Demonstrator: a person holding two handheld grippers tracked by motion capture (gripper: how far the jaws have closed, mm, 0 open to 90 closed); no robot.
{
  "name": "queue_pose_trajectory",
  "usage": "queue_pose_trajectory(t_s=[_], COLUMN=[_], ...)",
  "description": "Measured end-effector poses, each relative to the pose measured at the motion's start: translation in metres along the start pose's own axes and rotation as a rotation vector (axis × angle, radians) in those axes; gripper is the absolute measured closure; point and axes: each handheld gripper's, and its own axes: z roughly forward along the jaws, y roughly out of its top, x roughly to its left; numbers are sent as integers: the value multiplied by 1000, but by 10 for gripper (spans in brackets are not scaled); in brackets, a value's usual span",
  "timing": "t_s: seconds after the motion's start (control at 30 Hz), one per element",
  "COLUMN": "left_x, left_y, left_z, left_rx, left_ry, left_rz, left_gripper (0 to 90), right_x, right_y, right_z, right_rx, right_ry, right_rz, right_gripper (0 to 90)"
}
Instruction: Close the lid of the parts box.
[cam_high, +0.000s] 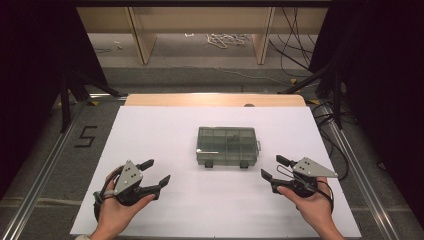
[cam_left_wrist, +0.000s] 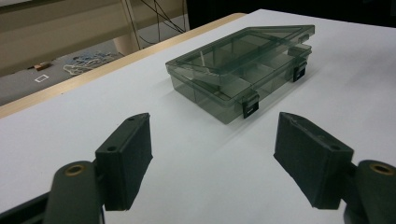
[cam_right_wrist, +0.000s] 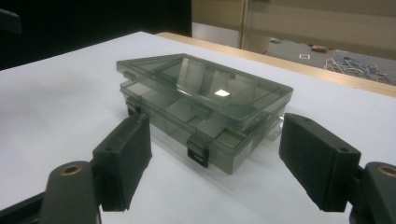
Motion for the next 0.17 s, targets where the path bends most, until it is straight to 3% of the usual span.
queue_pose_trajectory(t_s=[0.17], left_x=[0], left_y=[-1], left_z=[2], left_rx=[5], left_ry=[-1], left_rz=[-1], left_gripper=[269], right_x=[0], right_y=[-1], right_z=[1], right_rx=[-18], right_ry=[13], right_rz=[13], right_gripper=[259])
